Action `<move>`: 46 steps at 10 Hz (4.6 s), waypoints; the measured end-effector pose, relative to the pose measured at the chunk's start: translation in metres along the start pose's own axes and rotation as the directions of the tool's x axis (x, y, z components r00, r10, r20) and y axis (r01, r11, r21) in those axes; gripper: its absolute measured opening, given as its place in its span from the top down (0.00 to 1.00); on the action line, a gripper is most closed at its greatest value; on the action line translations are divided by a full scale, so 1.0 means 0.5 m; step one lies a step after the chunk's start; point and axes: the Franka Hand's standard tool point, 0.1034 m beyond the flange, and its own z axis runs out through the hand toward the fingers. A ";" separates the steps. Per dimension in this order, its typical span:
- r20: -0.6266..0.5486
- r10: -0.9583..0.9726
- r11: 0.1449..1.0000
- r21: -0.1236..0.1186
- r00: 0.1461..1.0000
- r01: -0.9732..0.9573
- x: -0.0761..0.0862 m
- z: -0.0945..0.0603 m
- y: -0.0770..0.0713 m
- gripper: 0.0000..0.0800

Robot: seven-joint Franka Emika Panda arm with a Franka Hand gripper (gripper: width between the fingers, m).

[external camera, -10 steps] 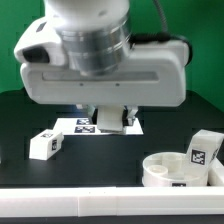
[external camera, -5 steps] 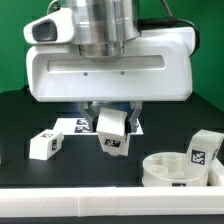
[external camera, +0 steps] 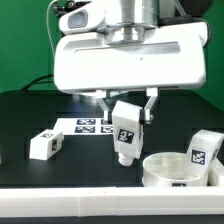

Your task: Assemble stool

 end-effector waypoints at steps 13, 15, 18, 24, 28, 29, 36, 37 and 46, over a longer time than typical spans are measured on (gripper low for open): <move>-0.178 0.073 0.993 0.105 0.981 -0.054 -0.015 -0.017 -0.033 0.59; -0.128 0.108 0.988 0.123 0.986 -0.093 -0.051 -0.008 -0.023 0.59; -0.091 0.136 0.980 0.161 0.987 -0.120 -0.074 -0.007 -0.043 0.59; -0.080 0.128 0.980 0.166 0.989 -0.113 -0.074 -0.005 -0.061 0.59; -0.079 0.118 0.981 0.164 0.990 -0.104 -0.073 0.008 -0.060 0.59; -0.074 0.118 0.981 0.162 0.990 -0.105 -0.078 0.014 -0.058 0.59; -0.075 0.115 0.982 0.159 0.991 -0.102 -0.089 0.021 -0.058 0.59; -0.065 0.114 0.982 0.158 0.991 -0.102 -0.094 0.023 -0.058 0.47; 0.001 0.068 0.983 0.171 0.998 -0.067 -0.036 -0.029 -0.053 0.19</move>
Offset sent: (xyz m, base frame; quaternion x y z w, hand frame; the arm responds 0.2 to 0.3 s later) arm -0.0202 0.0263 0.0067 0.0637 0.0268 0.1135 0.9911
